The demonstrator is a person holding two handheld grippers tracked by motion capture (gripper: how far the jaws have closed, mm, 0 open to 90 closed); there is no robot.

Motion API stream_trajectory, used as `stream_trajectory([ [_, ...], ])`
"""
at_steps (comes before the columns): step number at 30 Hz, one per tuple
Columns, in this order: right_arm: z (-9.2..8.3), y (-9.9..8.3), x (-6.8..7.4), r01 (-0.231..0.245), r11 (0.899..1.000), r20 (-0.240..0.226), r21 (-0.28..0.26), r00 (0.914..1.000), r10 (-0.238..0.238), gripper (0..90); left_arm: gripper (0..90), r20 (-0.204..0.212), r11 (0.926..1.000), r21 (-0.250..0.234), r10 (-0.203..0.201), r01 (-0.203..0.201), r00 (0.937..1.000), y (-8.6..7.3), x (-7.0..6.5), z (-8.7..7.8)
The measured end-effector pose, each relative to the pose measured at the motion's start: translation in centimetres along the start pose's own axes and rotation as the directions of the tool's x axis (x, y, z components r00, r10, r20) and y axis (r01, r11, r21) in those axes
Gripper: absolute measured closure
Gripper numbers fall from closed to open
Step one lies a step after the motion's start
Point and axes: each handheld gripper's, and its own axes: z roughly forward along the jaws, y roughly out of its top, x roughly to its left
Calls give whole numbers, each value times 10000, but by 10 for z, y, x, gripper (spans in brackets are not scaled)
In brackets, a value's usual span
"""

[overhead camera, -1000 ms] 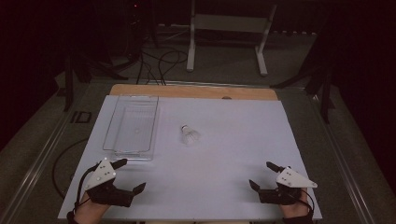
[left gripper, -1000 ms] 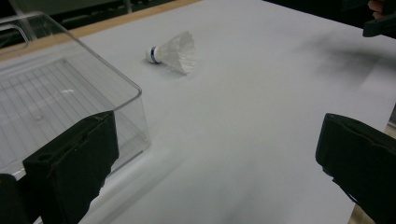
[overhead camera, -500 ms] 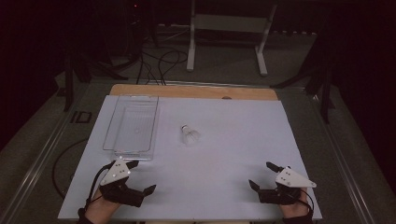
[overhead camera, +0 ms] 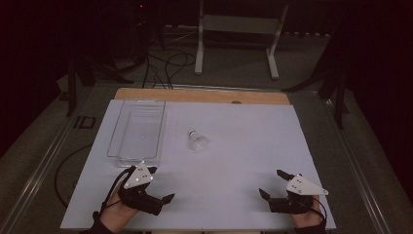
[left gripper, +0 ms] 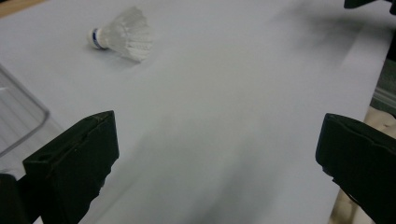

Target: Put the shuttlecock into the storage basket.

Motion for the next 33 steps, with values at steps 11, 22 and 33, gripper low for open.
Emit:
stream_trajectory([
  [11, 0, 0, 0, 57, 10000, -4, 17, 10000, -57, 100, 1, 408, 9979, 631, 91, -117, 9991, 16, -8, 9],
  [22, 0, 1, 0, 83, 10000, 8, 11, 10000, -83, 100, 1, 592, 9901, 1390, 129, -210, 9982, 39, -12, 15],
  [33, -1, 1, 1, 202, 9997, 91, -140, 9998, -201, 100, 2, 844, 9773, 2070, 272, -442, 9961, 53, -11, 23],
])
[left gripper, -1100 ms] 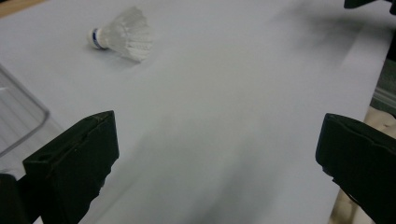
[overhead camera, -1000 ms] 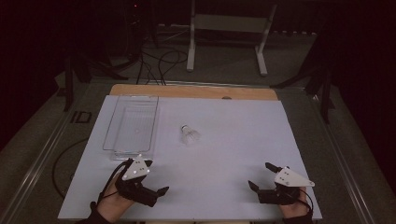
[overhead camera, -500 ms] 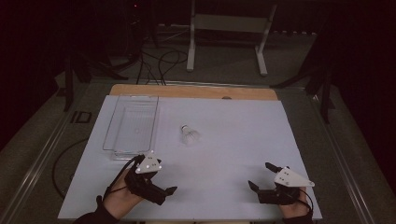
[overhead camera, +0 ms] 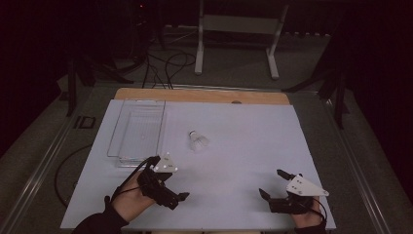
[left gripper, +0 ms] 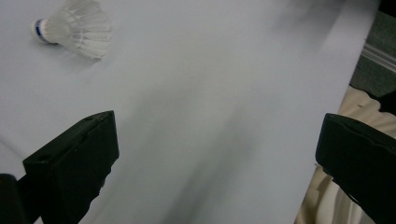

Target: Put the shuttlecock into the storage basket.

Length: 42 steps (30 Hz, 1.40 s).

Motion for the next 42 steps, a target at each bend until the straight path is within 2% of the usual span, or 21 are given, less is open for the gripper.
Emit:
stream_trajectory([
  [8, 0, 0, 0, -31, 10000, -7, -45, 10000, 31, 100, 2, 196, 9988, 435, -240, 231, 9995, 10, 7, 4],
  [11, 0, 0, 0, 25, 10000, 5, -22, 10000, -25, 100, 2, 133, 9976, 686, 22, -31, 9999, 16, 8, 7],
  [20, 1, 0, 0, 39, 10000, -31, 58, 10000, -39, 100, 2, 254, 9946, 999, 263, -287, 9993, 31, 10, 12],
  [21, 1, 0, 0, 20, 10000, -58, 60, 10000, -19, 100, 2, 81, 9928, 1143, 356, -363, 9993, 34, 11, 14],
  [28, 2, -1, 0, -6, 9999, -71, 108, 10000, 7, 100, 2, 49, 9893, 1434, 284, -288, 9996, 43, 15, 21],
  [29, 2, -1, 0, 15, 9999, -82, 120, 10000, -14, 100, 2, -74, 9881, 1497, 374, -359, 9993, 44, 16, 23],
  [32, 2, -1, 0, 42, 9999, -71, 138, 10000, -41, 100, 2, 42, 9878, 1519, 335, -338, 9994, 45, 18, 26],
  [34, 2, -1, 0, 78, 9999, -71, 146, 9999, -77, 100, 2, 46, 9868, 1609, 191, -196, 9998, 47, 20, 28],
  [39, 3, -1, 1, 31, 9997, -103, 228, 9999, -29, 100, 2, -609, 9769, 2132, -19, 149, 9981, 54, 25, 36],
  [42, 3, -1, 0, 3, 9997, -116, 248, 9999, 0, 100, 2, -609, 9755, 2153, -325, 449, 9976, 58, 30, 39],
])
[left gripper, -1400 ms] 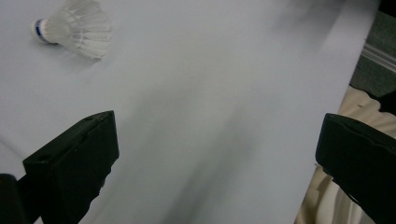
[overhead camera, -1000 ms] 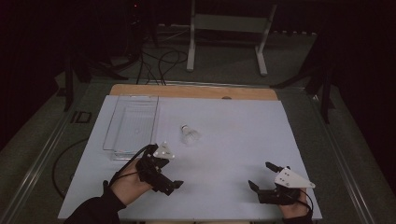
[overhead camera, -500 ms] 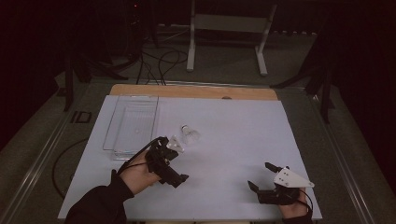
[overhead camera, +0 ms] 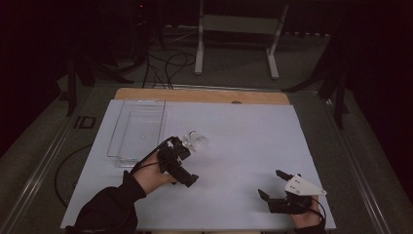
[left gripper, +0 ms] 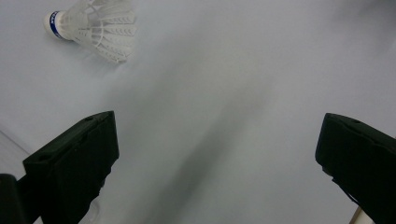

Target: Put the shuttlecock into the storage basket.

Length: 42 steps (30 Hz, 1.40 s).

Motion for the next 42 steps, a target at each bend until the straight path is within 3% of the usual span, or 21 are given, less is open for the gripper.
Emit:
stream_trajectory([
  [5, 0, 0, 0, 4, 10000, 15, 20, 10000, -4, 100, 2, -50, 9985, 278, -473, 474, 9989, 9, 8, 7],
  [11, 0, 0, 0, -31, 10000, 7, 32, 10000, 31, 100, 2, 42, 9972, 492, -562, 560, 9984, 13, 9, 13],
  [12, 0, 0, 0, -48, 10000, 1, 33, 10000, 48, 100, 2, -56, 9947, 552, -869, 870, 9962, 16, 13, 16],
  [25, 0, 0, 0, -71, 10000, -41, 42, 10000, 71, 100, 2, 50, 9872, 818, -1382, 1373, 9904, 27, 30, 25],
  [29, 0, 0, 0, -46, 10000, -35, 47, 10000, 47, 100, 2, 169, 9830, 897, -1623, 1601, 9866, 30, 36, 28],
  [34, 0, -1, -1, -97, 9999, -31, 25, 9999, 97, 100, 2, 46, 9718, 1180, -2061, 2041, 9785, 33, 49, 34],
  [40, 0, -1, -1, -100, 9999, -50, 103, 9999, 100, 100, 2, 34, 9670, 1320, -2204, 2180, 9754, 34, 58, 41],
  [42, 0, -1, -1, -143, 9999, -81, 40, 9999, 144, 100, 3, 51, 9600, 1381, -2466, 2436, 9691, 34, 63, 44],
])
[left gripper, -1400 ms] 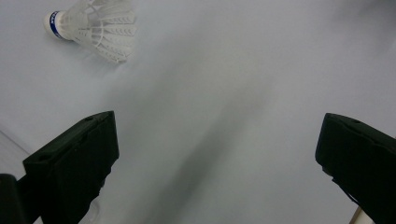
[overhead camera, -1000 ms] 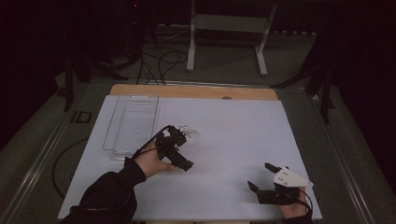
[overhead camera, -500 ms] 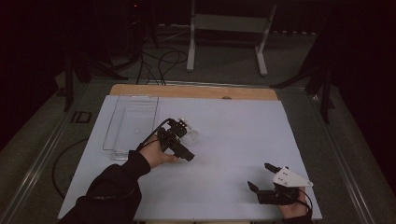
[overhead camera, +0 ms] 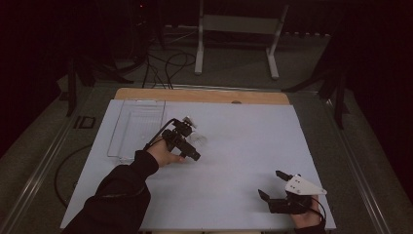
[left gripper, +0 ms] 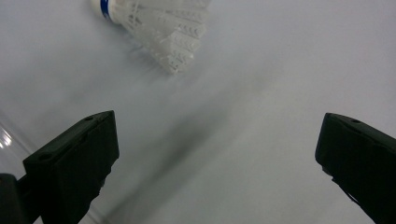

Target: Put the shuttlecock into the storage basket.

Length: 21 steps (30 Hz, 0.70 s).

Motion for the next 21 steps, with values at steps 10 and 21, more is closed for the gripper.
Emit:
stream_trajectory([
  [10, 0, 0, 0, 16, 10000, -27, 53, 10000, -16, 100, 3, -7, 9996, 288, 72, -72, 10000, 11, 2, 10],
  [21, 1, -1, 0, 13, 9999, -39, 119, 10000, -13, 100, 30, -181, 9981, 467, -396, 404, 9991, 26, 5, 26],
])
